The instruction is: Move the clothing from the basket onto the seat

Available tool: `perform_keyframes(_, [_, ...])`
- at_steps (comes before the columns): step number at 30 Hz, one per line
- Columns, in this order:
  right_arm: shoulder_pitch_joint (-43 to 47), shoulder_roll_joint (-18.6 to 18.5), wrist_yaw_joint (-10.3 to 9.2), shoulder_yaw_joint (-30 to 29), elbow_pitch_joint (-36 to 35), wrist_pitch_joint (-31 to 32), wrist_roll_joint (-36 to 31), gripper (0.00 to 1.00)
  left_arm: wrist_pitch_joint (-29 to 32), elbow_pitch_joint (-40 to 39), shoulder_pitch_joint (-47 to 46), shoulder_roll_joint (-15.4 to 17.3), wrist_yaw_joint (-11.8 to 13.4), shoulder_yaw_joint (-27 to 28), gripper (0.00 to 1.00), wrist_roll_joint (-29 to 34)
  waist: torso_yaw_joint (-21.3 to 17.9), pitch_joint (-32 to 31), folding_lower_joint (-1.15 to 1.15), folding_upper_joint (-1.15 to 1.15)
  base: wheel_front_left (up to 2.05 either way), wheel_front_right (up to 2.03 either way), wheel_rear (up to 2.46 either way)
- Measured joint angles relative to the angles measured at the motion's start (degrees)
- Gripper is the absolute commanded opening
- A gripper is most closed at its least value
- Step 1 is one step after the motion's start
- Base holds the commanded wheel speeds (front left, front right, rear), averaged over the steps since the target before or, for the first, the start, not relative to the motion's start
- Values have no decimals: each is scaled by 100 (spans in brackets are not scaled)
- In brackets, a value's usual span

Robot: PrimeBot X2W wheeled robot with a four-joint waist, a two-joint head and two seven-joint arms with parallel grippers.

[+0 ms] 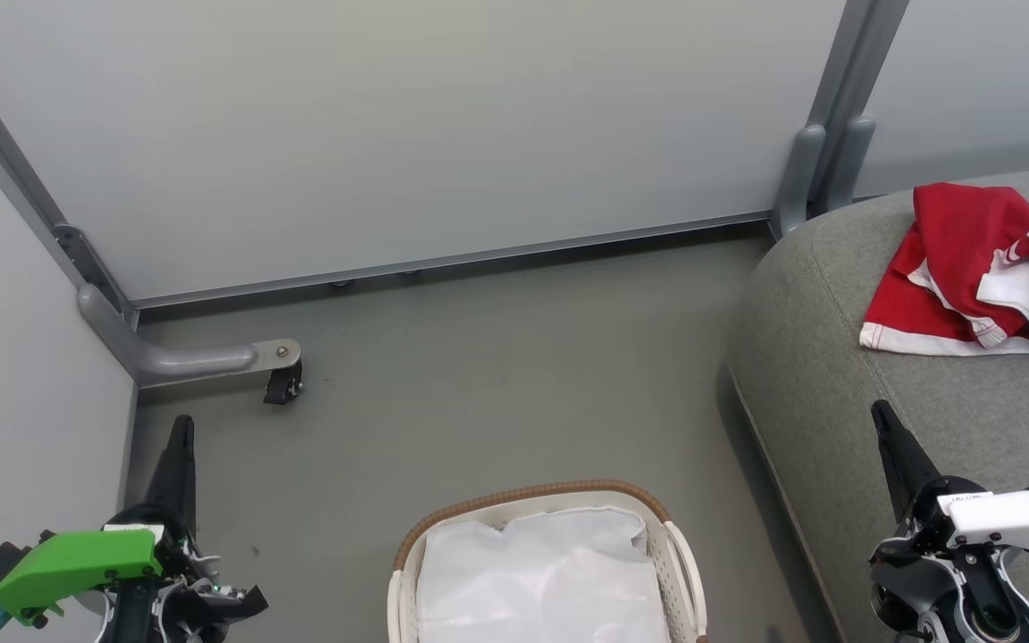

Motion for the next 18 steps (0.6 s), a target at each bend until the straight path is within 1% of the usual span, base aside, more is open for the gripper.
perform_keyframes(18, [0, 0, 0, 0, 0, 0, 0, 0, 1, 0, 0, -1, 0, 3, 0, 0, 0, 0, 0, 0, 0, 0, 0])
